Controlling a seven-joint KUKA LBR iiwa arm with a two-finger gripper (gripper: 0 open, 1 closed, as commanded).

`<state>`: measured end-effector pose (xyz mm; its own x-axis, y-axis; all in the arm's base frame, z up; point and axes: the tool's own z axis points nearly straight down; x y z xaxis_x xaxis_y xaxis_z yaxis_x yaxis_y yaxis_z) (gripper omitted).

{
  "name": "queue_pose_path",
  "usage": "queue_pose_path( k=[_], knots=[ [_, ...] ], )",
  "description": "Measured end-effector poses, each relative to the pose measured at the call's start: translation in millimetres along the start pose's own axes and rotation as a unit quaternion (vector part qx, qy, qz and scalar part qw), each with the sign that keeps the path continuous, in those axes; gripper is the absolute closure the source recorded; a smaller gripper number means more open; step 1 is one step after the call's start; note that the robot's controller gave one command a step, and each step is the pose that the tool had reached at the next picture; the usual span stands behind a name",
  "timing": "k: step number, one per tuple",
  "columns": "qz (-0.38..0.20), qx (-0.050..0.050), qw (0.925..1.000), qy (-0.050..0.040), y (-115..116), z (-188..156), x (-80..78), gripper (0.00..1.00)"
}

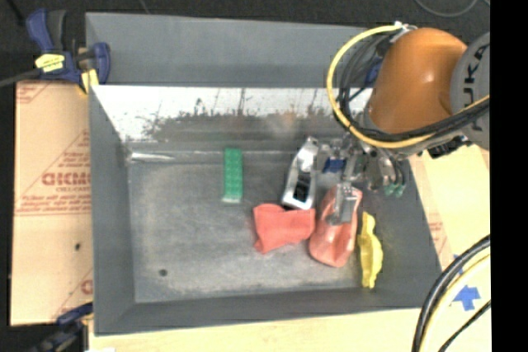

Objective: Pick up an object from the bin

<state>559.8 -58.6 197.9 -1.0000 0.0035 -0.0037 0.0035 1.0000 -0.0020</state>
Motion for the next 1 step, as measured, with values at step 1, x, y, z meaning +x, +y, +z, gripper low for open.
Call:
queue_pose_path(
  k=[1],
  knots=[
    [-0.037,0.001,0.9993,-0.0021,18.1,30.2,7.2,0.0]
  ],
)
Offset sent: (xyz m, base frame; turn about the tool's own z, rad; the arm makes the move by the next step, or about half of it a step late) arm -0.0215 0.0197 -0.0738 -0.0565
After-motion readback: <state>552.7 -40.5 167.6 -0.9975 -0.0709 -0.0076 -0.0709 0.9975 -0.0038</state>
